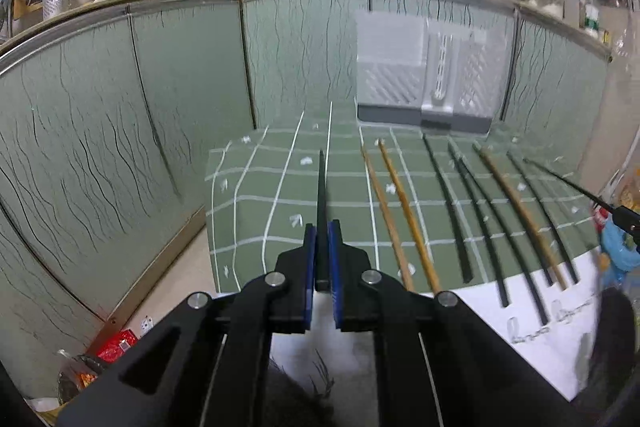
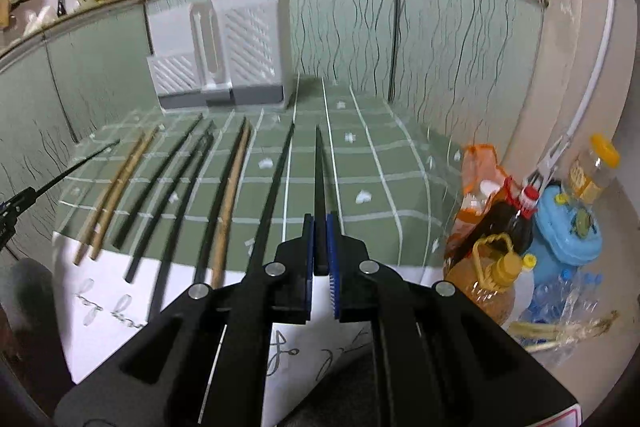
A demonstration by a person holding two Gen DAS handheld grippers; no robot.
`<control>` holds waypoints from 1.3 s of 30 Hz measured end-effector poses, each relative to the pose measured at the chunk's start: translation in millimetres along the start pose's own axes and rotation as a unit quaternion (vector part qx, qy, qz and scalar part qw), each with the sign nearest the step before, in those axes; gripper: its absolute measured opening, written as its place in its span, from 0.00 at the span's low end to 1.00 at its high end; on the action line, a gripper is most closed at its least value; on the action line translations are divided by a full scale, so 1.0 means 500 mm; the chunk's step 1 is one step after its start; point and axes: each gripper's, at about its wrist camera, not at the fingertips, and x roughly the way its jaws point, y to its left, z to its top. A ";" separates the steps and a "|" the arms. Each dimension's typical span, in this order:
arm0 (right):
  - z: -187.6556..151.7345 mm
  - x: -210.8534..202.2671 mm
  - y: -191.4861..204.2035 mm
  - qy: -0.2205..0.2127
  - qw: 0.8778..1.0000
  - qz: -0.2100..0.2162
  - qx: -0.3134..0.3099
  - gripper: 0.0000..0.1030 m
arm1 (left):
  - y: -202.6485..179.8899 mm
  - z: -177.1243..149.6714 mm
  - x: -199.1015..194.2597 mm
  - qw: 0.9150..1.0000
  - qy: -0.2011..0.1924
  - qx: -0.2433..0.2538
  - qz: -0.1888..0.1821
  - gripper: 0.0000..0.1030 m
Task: Organize utensils
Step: 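Lift both black chopsticks and carry them toward the white utensil holder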
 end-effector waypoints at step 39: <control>0.309 -0.122 -0.039 -0.078 0.990 0.116 -0.017 0.06 | 0.028 0.316 -0.072 0.983 -0.093 0.038 -0.152 0.07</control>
